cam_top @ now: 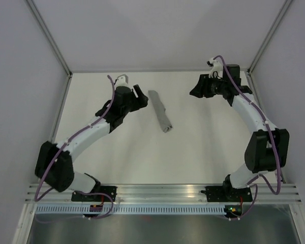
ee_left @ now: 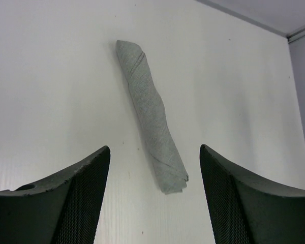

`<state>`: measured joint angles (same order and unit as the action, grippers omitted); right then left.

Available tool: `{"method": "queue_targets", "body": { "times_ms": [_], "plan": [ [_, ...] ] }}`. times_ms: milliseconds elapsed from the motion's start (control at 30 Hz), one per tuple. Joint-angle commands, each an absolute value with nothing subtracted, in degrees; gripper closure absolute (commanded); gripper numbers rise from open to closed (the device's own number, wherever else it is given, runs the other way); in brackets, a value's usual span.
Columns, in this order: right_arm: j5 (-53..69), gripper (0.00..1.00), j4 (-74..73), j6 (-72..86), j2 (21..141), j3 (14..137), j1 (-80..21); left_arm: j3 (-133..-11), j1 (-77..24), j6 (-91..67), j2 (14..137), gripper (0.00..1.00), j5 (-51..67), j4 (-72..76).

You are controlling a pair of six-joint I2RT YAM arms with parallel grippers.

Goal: Fold the napkin, place the utensils inside, and roll it up
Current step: Roll the napkin with the utensil

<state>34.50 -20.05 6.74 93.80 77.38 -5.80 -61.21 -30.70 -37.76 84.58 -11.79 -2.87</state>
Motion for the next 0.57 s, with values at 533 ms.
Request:
{"method": "queue_targets", "body": {
  "times_ms": [533],
  "plan": [
    [38.23,0.35,-25.84,-3.08,64.69,65.57,12.65,-48.16,-30.59,-22.33,47.20,0.21,-4.31,-15.99]
  ]
}}
